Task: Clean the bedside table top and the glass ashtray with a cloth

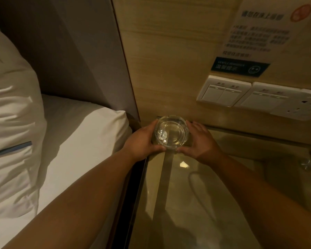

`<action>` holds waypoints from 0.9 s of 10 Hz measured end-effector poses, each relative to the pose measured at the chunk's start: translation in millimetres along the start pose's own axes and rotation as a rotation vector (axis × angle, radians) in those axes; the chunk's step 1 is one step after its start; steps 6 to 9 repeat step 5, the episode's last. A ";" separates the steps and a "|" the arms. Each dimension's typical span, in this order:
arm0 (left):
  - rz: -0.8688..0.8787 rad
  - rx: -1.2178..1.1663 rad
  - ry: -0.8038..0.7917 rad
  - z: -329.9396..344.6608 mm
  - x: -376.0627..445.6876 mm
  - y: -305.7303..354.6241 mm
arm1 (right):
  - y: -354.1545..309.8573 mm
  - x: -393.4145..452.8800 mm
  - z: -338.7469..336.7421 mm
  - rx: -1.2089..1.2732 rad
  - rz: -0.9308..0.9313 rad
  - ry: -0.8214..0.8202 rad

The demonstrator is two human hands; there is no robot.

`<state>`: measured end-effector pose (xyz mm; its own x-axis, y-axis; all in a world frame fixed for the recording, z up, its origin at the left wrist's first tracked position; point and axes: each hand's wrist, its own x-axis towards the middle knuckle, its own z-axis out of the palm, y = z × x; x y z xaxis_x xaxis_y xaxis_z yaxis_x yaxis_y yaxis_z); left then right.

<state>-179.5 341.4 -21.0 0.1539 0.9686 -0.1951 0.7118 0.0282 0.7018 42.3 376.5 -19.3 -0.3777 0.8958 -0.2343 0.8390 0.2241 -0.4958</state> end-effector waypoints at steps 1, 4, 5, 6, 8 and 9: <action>0.003 0.006 0.008 -1.6 -1.7 4.4 | -2.3 -1.4 0.7 -0.007 0.014 -0.009; -0.090 0.053 -0.047 -5.7 -8.7 16.2 | -10.9 -11.4 -8.3 -0.052 0.060 -0.062; -0.108 0.078 -0.054 -13.4 -21.2 31.1 | -19.2 -24.8 -23.1 -0.117 0.070 -0.067; -0.108 0.078 -0.054 -13.4 -21.2 31.1 | -19.2 -24.8 -23.1 -0.117 0.070 -0.067; -0.108 0.078 -0.054 -13.4 -21.2 31.1 | -19.2 -24.8 -23.1 -0.117 0.070 -0.067; -0.108 0.078 -0.054 -13.4 -21.2 31.1 | -19.2 -24.8 -23.1 -0.117 0.070 -0.067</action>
